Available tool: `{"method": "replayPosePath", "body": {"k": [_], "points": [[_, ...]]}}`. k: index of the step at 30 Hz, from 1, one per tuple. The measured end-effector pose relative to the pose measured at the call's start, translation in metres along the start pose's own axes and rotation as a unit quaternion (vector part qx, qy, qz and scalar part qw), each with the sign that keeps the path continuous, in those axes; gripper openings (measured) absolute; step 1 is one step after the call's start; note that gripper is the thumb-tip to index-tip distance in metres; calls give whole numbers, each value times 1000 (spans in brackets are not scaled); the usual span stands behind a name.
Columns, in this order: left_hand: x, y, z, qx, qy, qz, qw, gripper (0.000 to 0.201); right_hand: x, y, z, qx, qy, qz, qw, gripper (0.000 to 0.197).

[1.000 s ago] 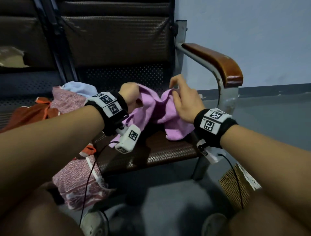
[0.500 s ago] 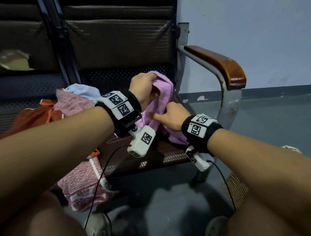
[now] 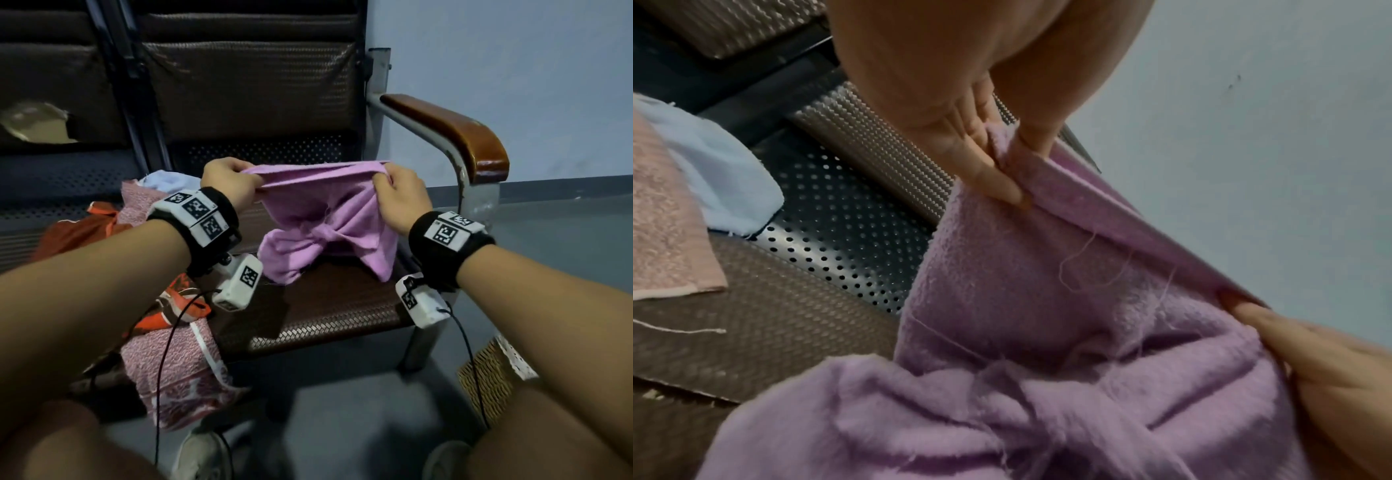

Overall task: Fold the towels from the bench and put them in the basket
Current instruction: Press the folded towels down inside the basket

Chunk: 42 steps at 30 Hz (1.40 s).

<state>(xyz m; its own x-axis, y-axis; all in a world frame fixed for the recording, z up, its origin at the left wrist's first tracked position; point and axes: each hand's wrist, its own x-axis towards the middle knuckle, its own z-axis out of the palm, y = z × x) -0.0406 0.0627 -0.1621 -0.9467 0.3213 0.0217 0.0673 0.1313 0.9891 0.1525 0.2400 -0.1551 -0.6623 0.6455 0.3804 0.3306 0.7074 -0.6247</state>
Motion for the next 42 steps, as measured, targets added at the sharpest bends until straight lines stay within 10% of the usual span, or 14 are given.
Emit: {"method": "replayPosePath", "body": {"k": [8,16,21,30,36,42], "points": [[-6,18,-11,-41,22,43,998,16,-12,12,12,-212,-206,-141,945,27],[2,16,-29,-98,59,40,993,34,-20,32,20,-288,-304,-14,908,21],[10,2,-49,-102,44,-12,994,31,-7,25,4,-104,-172,64,977,37],[5,12,-86,96,152,63,982,42,0,1,-34,-100,-77,-109,986,21],[2,36,-86,64,95,66,991,42,3,-11,-42,-157,-125,-176,964,21],[-16,76,-82,-38,-58,98,993,21,26,-32,-58,-129,-12,-125,984,30]]}}
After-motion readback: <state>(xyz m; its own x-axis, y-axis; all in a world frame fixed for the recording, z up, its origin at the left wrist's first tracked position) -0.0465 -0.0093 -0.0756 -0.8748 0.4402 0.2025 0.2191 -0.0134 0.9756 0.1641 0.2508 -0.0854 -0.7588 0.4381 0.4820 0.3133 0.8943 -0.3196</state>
